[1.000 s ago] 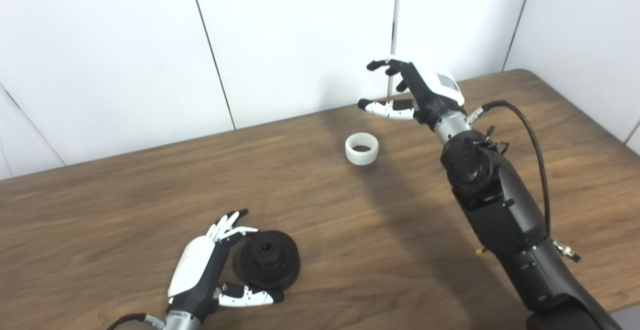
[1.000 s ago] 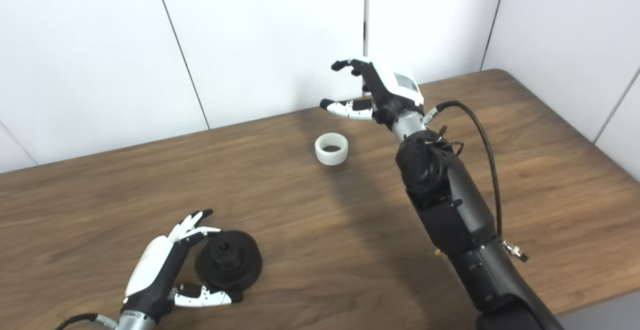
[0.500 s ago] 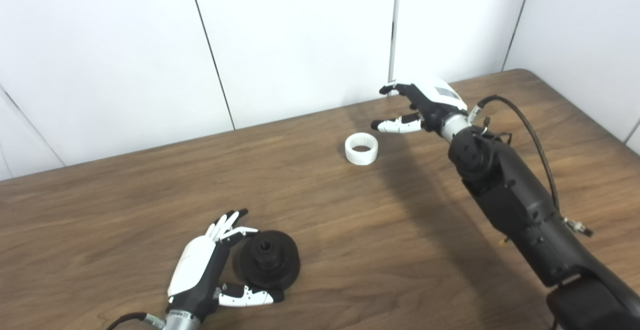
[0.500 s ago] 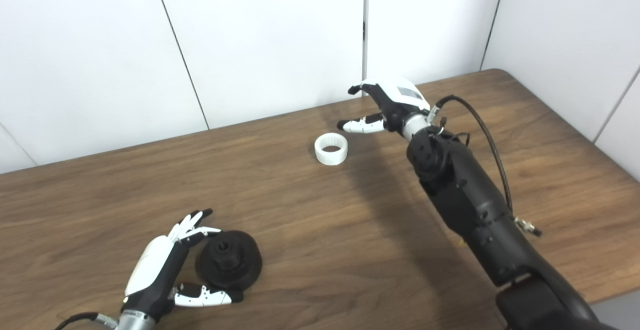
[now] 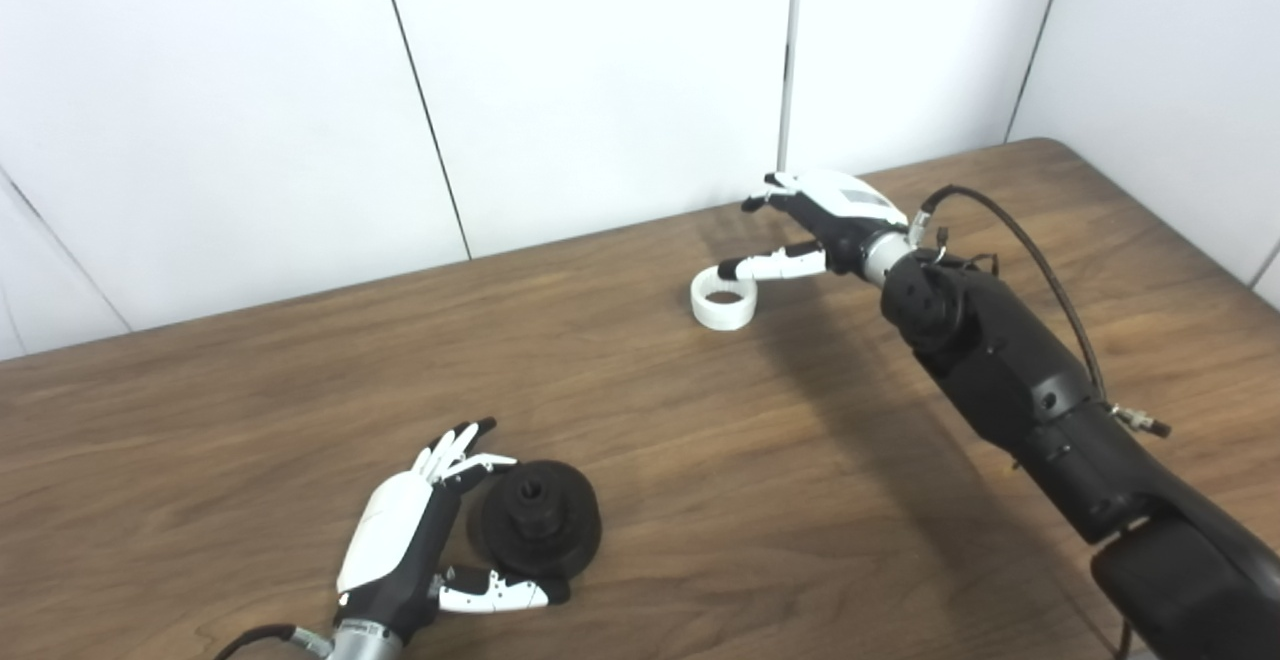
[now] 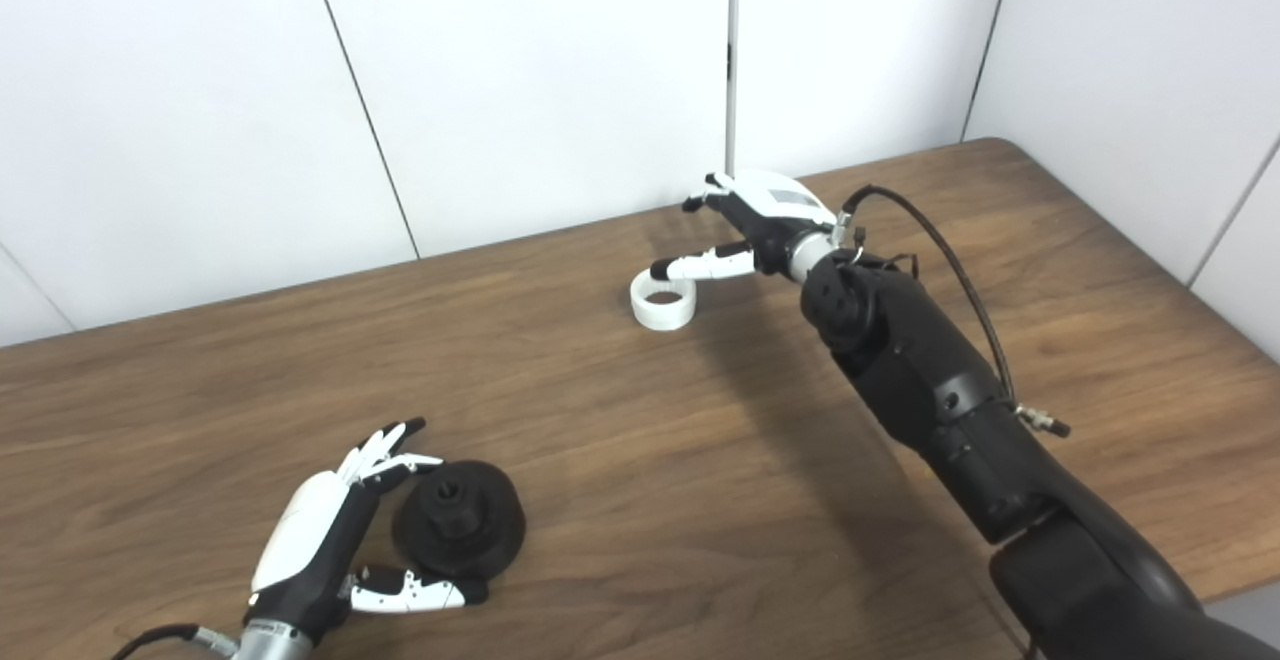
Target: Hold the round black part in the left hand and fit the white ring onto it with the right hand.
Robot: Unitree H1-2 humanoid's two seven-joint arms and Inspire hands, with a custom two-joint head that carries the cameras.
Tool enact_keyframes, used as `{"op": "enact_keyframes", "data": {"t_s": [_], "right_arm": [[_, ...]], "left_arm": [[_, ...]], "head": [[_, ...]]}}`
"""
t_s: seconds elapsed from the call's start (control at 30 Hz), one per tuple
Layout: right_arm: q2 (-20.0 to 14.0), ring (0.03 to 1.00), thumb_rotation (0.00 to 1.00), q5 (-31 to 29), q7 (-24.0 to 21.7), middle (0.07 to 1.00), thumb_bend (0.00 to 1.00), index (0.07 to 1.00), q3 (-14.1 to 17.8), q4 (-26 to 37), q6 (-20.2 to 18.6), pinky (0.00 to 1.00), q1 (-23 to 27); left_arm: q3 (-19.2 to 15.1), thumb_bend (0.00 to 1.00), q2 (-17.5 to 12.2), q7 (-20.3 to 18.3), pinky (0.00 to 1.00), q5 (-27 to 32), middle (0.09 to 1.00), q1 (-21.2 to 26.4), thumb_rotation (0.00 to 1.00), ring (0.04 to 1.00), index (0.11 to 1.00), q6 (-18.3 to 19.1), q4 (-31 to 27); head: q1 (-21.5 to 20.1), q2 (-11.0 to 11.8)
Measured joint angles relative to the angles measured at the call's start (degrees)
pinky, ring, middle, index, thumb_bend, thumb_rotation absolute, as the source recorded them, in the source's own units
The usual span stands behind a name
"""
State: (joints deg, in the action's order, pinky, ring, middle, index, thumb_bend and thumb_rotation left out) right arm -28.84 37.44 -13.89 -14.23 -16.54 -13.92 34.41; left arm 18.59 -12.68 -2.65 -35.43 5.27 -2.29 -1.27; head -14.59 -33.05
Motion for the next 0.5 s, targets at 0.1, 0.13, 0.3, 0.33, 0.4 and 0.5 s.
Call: {"op": "enact_keyframes", "data": {"t_s": [0.1, 0.13, 0.3, 0.33, 0.4, 0.5], "right_arm": [[0.15, 1.000, 0.84, -0.53, -0.90, 1.000, 0.99, 0.861, -0.50, -0.12, 0.00, 0.98, -0.01], [0.27, 1.000, 0.84, -0.67, -1.13, 1.000, 0.99, 0.859, -0.62, -0.23, -0.01, 0.98, -0.01], [0.98, 1.000, 0.82, -1.01, -1.49, 1.000, 1.00, 0.859, -1.03, -0.60, -0.02, 0.98, -0.08], [1.20, 1.000, 0.82, -1.00, -1.51, 1.000, 1.00, 0.862, -1.16, -0.60, -0.04, 0.98, -0.08], [1.48, 1.000, 0.82, -0.99, -1.57, 1.000, 1.00, 0.868, -1.29, -0.59, -0.04, 0.98, -0.08], [1.71, 1.000, 0.82, -1.01, -2.31, 1.000, 1.00, 0.872, -1.63, -0.59, -0.07, 1.00, -0.13]], "left_arm": [[0.01, 0.91, 0.02, 0.02, 1.00, 0.00, 0.963, 0.00, 0.26, 0.989, 0.613, 0.14, -0.03], [0.02, 0.91, 0.03, 0.02, 1.00, 0.00, 0.963, 0.00, 0.25, 0.989, 0.613, 0.20, -0.07], [0.04, 0.91, 0.04, 0.02, 1.00, 0.00, 0.961, -0.01, 0.26, 0.987, 0.612, 0.29, -0.09], [0.05, 0.91, 0.04, 0.02, 1.00, 0.00, 0.961, -0.01, 0.26, 0.986, 0.612, 0.29, -0.09], [0.06, 0.91, 0.04, 0.02, 1.00, 0.00, 0.960, 0.00, 0.26, 0.986, 0.611, 0.31, -0.08], [0.10, 0.91, 0.04, 0.05, 1.00, 0.00, 0.959, 0.00, 0.26, 0.985, 0.612, 0.32, -0.08]], "head": [[0.09, -0.09], [0.09, -0.09], [0.09, -0.27], [0.09, -0.27], [0.18, -0.35], [0.26, -0.35]]}}
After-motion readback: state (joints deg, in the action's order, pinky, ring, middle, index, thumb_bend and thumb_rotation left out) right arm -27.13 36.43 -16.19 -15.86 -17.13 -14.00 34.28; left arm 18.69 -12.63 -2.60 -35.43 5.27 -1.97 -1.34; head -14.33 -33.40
